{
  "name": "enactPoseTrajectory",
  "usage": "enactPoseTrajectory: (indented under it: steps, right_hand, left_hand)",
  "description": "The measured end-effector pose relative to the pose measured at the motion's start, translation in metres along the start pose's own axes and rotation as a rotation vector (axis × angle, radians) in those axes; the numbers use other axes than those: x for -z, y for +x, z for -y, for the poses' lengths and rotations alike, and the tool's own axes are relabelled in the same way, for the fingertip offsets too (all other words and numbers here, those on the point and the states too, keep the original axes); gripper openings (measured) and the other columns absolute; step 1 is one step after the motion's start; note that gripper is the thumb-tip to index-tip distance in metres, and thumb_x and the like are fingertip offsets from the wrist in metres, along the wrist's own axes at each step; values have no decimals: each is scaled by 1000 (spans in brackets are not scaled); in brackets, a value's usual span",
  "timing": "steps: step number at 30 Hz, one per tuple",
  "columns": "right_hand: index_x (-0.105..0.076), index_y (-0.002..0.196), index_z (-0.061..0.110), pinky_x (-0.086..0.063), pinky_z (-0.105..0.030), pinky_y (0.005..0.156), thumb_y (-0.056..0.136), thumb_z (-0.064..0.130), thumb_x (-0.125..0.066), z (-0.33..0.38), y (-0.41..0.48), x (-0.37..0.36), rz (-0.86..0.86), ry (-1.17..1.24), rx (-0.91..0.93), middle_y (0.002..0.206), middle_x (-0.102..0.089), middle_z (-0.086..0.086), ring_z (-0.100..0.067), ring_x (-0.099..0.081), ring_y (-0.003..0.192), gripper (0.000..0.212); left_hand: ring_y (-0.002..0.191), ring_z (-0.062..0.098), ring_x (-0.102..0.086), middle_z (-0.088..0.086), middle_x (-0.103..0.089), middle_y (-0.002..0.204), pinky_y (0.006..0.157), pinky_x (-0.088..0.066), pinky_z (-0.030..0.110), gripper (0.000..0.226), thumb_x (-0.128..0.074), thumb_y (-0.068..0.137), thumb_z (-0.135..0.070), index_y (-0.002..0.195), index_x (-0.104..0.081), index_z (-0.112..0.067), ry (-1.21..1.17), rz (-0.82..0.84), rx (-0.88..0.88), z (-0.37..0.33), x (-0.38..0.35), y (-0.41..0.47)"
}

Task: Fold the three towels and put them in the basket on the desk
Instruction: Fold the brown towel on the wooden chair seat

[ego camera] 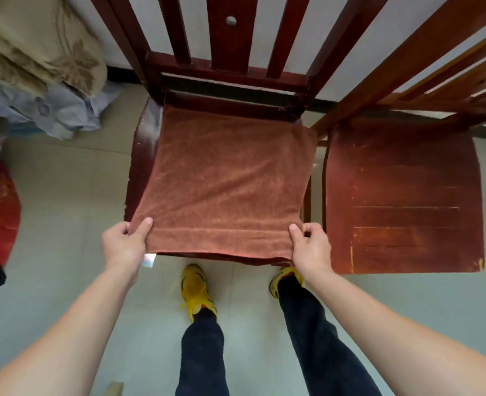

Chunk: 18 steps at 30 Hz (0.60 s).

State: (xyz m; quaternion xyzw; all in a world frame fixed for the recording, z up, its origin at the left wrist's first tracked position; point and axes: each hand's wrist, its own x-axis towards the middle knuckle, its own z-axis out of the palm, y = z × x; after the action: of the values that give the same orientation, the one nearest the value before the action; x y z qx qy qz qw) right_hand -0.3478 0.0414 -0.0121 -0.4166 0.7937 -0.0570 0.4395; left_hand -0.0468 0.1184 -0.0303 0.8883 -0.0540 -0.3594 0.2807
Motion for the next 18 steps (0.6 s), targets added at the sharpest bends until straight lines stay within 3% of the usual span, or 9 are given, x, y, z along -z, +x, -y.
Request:
enactPoseTrajectory:
  steps: [4,7,10,13,15,18]
  right_hand:
    - [-57,100,18,-50,-37,74,92,41,-61,-25,-25,-37,1,-25,-103,85,-63,-2,-24,-62,79,25]
    - [-58,105,19,-51,-38,79,91,39,-63,-47,-42,-54,-4,-70,-139,92,-65,-6,-27,-62,87,25]
    - [-57,118,19,-48,-36,86,91,34,-64,-57,-46,-57,-11,-102,-178,102,-66,-9,-29,-61,97,32]
    - [-56,121,21,-47,-35,84,91,27,-61,-47,-40,-49,-63,-192,-159,103,-68,-4,-28,-63,101,31]
    - [-56,121,23,-49,-38,86,92,25,-58,-27,-28,-40,-141,-310,-41,110,-66,0,-25,-61,105,29]
    - [-54,128,21,-47,-42,93,94,22,-52,16,-9,-39,-171,-460,313,131,-56,-4,-26,-49,121,35]
  left_hand:
    - [63,22,-47,11,-55,66,62,-38,34,34,-74,81,-29,65,-54,-6,157,33,-40,26,33,18]
    - [57,29,-53,11,-56,58,61,-46,36,38,-77,78,-29,61,-49,-10,339,109,-45,52,51,30]
    - [81,35,-65,9,-65,72,78,-53,42,26,-77,76,-30,76,-54,-18,528,176,-70,55,62,32]
    - [93,35,-61,9,-63,82,82,-48,39,15,-70,82,-21,92,-61,-16,642,176,-292,28,61,32]
    - [99,36,-58,15,-61,99,84,-47,41,17,-66,84,-19,100,-64,-13,709,172,-498,3,52,33]
    - [115,35,-48,14,-52,119,91,-45,45,30,-60,88,-24,117,-62,-16,821,219,-751,-37,26,39]
